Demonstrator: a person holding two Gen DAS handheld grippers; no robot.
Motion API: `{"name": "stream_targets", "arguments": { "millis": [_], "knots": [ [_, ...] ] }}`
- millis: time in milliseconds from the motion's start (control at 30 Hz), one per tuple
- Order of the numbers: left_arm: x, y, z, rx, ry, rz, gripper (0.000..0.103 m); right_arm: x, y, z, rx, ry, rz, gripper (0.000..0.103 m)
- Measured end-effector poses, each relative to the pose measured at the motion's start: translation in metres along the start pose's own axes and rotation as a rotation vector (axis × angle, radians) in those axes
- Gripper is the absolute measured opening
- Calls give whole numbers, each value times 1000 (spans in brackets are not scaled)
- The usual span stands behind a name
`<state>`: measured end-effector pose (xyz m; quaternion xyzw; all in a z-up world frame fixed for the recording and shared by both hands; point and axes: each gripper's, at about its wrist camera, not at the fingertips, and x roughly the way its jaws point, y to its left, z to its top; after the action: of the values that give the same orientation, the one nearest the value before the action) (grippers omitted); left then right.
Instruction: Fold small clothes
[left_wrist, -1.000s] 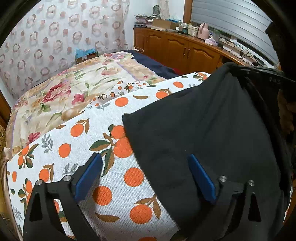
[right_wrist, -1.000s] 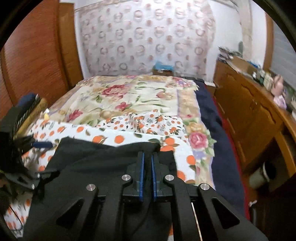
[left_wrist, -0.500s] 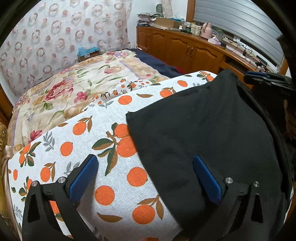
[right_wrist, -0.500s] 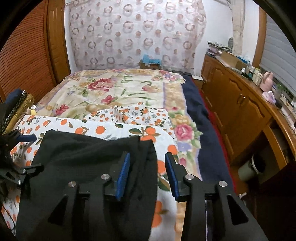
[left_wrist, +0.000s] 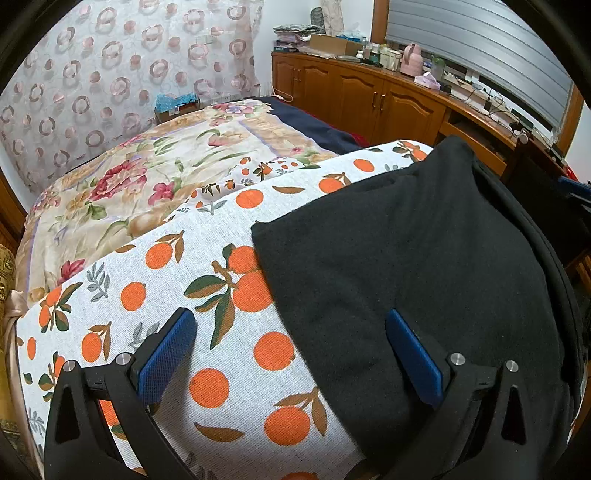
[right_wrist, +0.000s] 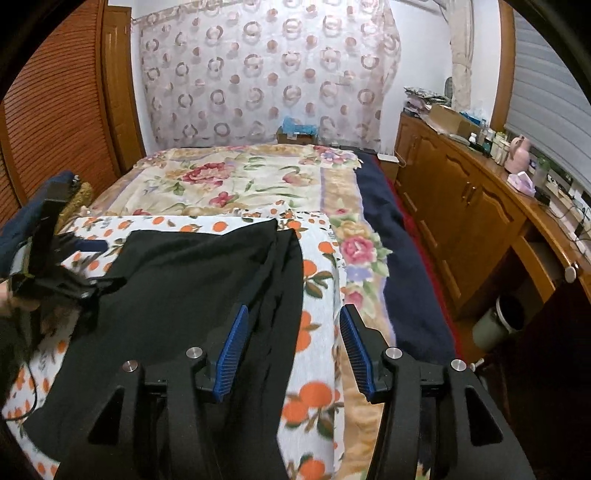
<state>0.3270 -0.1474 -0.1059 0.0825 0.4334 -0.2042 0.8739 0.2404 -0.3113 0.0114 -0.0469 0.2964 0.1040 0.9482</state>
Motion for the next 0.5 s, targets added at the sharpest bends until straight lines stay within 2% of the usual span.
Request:
{"name": "stream_targets", "arguments": {
  "millis": [200,500],
  "knots": [
    [-30,4,-15,-47,-20,-30,97,-23,14,-31,-18,-5,59,53],
    [-112,-38,-68,-35,-134,-14,97,-37,46,-92,-52,47,186,53]
  ]
}}
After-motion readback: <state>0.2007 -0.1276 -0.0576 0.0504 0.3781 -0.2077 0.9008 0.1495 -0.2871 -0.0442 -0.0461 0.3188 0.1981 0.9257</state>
